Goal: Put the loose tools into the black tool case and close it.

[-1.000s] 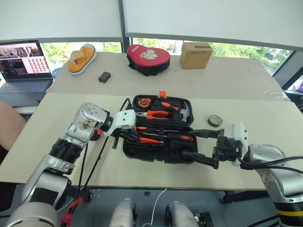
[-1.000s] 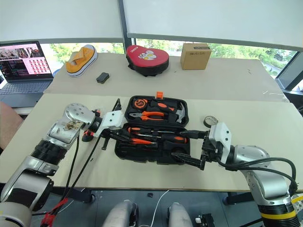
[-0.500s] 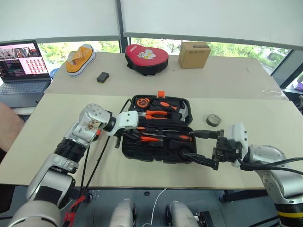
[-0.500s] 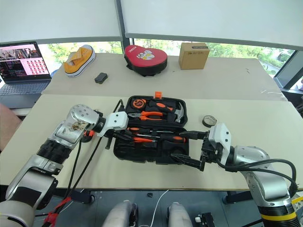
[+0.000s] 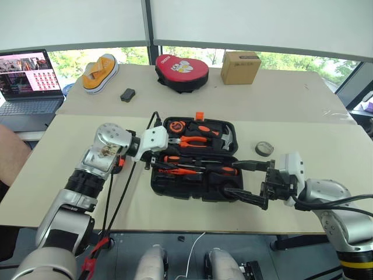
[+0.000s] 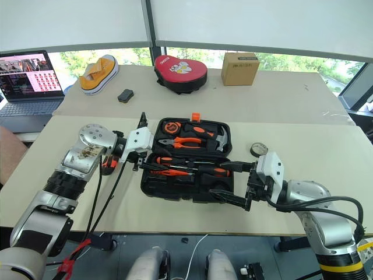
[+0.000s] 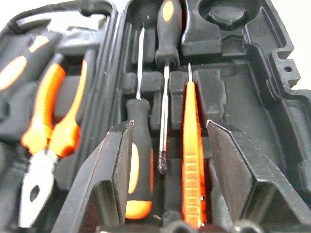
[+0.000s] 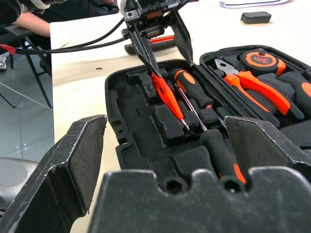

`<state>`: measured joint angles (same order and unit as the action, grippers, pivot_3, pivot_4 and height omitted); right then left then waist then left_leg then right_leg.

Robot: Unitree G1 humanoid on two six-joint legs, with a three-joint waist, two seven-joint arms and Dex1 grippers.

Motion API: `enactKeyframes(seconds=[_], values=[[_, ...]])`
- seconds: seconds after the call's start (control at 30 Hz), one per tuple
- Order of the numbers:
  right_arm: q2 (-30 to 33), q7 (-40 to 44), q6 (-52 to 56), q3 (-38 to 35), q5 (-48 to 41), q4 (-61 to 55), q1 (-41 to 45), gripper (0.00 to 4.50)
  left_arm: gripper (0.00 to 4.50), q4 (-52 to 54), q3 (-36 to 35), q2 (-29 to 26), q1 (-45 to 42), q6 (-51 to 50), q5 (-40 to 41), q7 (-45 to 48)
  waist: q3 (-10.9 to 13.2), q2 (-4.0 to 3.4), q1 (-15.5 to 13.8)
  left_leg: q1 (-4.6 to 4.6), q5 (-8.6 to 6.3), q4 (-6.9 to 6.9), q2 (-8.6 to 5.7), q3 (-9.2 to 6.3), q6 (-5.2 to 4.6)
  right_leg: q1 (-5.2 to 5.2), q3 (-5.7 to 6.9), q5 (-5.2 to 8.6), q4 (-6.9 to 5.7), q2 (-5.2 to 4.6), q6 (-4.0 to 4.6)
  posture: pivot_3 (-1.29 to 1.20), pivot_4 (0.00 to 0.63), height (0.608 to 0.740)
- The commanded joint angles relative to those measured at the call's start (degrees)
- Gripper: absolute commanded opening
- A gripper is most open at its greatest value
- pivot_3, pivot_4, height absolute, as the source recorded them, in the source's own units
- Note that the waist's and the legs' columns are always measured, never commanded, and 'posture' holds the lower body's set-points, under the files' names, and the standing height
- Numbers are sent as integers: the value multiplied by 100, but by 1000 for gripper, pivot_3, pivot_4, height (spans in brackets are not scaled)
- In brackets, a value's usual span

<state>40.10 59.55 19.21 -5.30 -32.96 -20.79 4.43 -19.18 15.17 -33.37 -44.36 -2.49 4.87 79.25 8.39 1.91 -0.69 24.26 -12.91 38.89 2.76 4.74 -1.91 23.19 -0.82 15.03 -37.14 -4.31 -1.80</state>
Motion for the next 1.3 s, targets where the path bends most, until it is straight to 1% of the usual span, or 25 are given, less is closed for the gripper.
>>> enactKeyframes(seconds=[0.03, 0.13, 0.27, 0.47, 0.63, 0.8, 0.97, 1.17, 1.23, 1.3], values=[[-28, 10, -34, -97, -135, -132, 8, 4500, 1081, 290, -125, 21, 327, 169, 192, -45, 0, 0, 2, 0, 0, -1, 0, 0, 0, 0, 0, 0, 0, 0, 0, 0, 150, 740], [-39, 8, -38, -116, -129, -137, -13, 4500, 21, 363, -170, 150, 569, 232, 273, -156, 0, 0, 3, 0, 0, 0, 3, -2, 0, 1, 0, 0, -1, 1, 0, 0, 150, 740], [-29, 5, -33, -142, -139, -141, -17, 4500, 21, 256, -172, 320, 708, 278, 160, -518, 0, 0, -21, 1, 0, 4, 0, -1, 0, -1, 3, -1, -2, -1, 0, 0, 150, 740], [-13, 3, -5, -155, -160, -177, -39, 4500, 21, 169, -62, 391, 765, 412, 28, -766, 0, 0, -3, 0, -1, 2, 0, -3, -2, -1, 1, -2, -1, -1, -2, 0, 150, 740], [-10, 1, 16, -142, -169, -177, -29, 4500, 21, 135, 15, 362, 808, 443, -6, -652, 0, 0, -2, 0, -1, 2, -1, -1, -2, -1, 1, -2, -1, -1, -2, 0, 150, 740], [-20, -16, 16, -136, -169, -189, -33, 4500, 21, 159, -23, 380, 819, 438, -96, -817, 0, 0, -3, -1, -1, 3, 0, -2, -2, -2, 1, -2, -1, -1, -2, 0, 150, 740], [-43, -32, 8, -118, -171, -191, -23, 4500, 21, 30, 134, 305, 837, 575, -351, -876, 0, 0, -2, -1, -1, 3, -1, -2, -2, -2, 1, -2, -1, -2, -2, 0, 150, 740], [-65, -55, -15, -103, -159, -173, 4, 4500, 21, -67, 218, 358, 1000, 651, -471, -1015, 0, 0, -3, -4, -1, 3, 0, -2, -2, -4, 1, -2, -1, -2, -2, 0, 150, 740], [-78, -72, -40, -104, -146, -156, 8, 4500, 21, -32, 157, 390, 1100, 680, -423, -1135, -1, -1, -4, -5, -1, 2, 0, -2, -2, -5, 0, -2, -1, -2, -2, 0, 150, 740], [-88, -75, -94, -121, -127, -136, -24, 4500, 21, 103, -46, 422, 1197, 746, -205, -1241, -3, -2, -2, -9, -1, 2, 0, -3, -2, -8, 0, -2, -1, -3, -2, 0, 150, 740]])
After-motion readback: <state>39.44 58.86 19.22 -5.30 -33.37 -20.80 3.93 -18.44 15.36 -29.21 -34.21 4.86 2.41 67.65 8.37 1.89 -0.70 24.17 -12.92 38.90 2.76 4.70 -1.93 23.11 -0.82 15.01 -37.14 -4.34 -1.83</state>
